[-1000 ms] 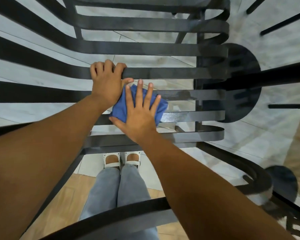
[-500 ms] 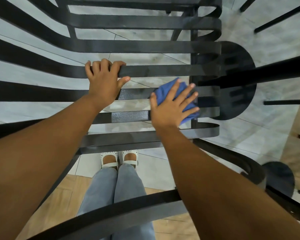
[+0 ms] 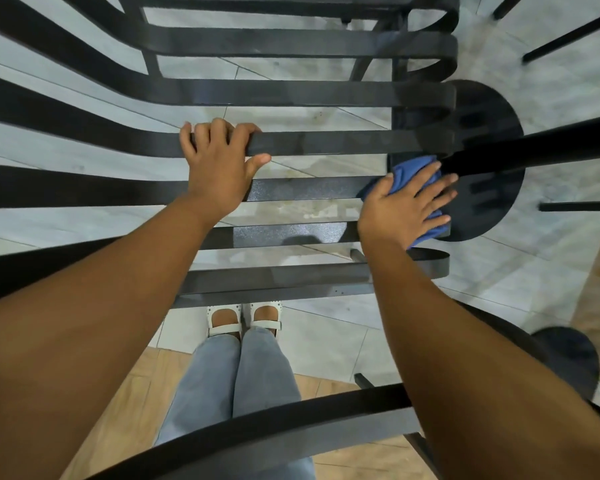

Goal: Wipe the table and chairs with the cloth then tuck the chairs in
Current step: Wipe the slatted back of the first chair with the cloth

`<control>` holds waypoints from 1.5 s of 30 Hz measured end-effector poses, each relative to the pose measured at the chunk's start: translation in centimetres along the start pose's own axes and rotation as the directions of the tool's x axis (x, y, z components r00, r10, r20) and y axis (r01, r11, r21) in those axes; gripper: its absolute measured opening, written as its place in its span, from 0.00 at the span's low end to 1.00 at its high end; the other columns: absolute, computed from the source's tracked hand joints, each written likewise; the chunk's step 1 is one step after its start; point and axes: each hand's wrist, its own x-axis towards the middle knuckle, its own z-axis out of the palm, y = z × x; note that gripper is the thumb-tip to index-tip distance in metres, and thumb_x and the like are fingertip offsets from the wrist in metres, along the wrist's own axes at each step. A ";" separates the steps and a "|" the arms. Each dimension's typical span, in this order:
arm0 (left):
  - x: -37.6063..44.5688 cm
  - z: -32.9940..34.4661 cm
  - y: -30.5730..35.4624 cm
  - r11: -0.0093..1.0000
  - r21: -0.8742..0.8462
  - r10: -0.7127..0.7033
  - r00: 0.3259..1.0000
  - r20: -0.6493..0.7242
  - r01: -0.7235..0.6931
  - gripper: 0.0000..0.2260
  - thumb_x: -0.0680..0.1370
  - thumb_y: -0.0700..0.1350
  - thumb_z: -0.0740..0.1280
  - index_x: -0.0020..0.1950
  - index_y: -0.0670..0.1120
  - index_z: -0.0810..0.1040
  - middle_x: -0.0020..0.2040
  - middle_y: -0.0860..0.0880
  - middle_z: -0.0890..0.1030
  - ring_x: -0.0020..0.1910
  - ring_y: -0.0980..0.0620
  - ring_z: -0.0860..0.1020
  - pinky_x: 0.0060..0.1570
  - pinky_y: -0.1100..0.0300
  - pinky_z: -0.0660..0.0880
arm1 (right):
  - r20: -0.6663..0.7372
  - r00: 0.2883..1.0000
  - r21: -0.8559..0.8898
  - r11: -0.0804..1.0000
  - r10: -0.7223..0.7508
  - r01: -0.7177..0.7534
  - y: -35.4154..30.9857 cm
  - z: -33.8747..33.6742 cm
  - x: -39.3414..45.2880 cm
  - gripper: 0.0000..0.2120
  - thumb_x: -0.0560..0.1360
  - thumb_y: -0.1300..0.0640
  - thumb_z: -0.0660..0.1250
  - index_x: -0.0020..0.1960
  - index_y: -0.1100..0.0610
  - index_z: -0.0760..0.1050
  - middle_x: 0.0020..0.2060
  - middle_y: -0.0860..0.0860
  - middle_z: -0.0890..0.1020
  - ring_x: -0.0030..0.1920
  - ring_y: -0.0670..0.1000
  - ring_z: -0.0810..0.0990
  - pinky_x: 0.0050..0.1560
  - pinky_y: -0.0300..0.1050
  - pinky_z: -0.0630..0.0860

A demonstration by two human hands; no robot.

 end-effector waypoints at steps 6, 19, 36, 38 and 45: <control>1.2 0.9 7.4 0.996 -0.033 0.087 0.988 0.129 -0.084 0.23 0.80 0.56 0.56 0.74 0.53 0.60 0.63 0.42 0.67 0.65 0.41 0.63 0.70 0.43 0.42 | 0.074 0.929 -0.110 0.923 -0.362 0.368 -1.0 1.3 -3.3 0.35 0.77 0.38 0.46 0.77 0.57 0.45 0.76 0.60 0.45 0.75 0.62 0.41 0.72 0.59 0.38; 1.5 1.5 7.9 0.995 -0.022 0.095 0.990 0.099 -0.094 0.19 0.82 0.52 0.53 0.73 0.55 0.60 0.61 0.44 0.67 0.63 0.42 0.63 0.70 0.43 0.45 | 0.034 0.957 -0.109 0.951 -0.287 0.289 -2.3 0.5 -1.2 0.31 0.80 0.42 0.48 0.77 0.53 0.42 0.77 0.56 0.44 0.76 0.60 0.40 0.72 0.58 0.37; 1.4 -1.4 -0.4 0.971 -0.032 0.239 0.949 0.205 -0.238 0.20 0.82 0.50 0.53 0.74 0.51 0.60 0.62 0.42 0.69 0.60 0.40 0.65 0.59 0.49 0.57 | 0.406 0.414 -0.025 0.443 -0.815 0.896 2.0 -1.6 -1.7 0.33 0.75 0.40 0.45 0.76 0.53 0.51 0.76 0.54 0.50 0.76 0.57 0.45 0.72 0.55 0.34; 1.6 -1.4 -0.2 0.972 -0.032 0.232 0.949 0.211 -0.231 0.20 0.82 0.50 0.53 0.74 0.51 0.60 0.62 0.42 0.69 0.60 0.40 0.65 0.59 0.49 0.57 | 0.420 0.407 -0.207 0.351 -0.811 0.913 2.0 -0.3 -3.0 0.38 0.73 0.32 0.45 0.77 0.51 0.45 0.75 0.56 0.43 0.76 0.60 0.43 0.71 0.61 0.36; 2.1 -1.2 0.0 0.977 -0.035 0.213 0.950 0.229 -0.211 0.19 0.82 0.51 0.53 0.73 0.54 0.60 0.61 0.44 0.69 0.61 0.42 0.64 0.57 0.50 0.57 | 0.380 -0.096 -0.031 -0.116 -0.920 0.993 -4.2 3.7 -10.6 0.29 0.73 0.48 0.51 0.68 0.61 0.70 0.65 0.63 0.73 0.67 0.64 0.70 0.67 0.61 0.62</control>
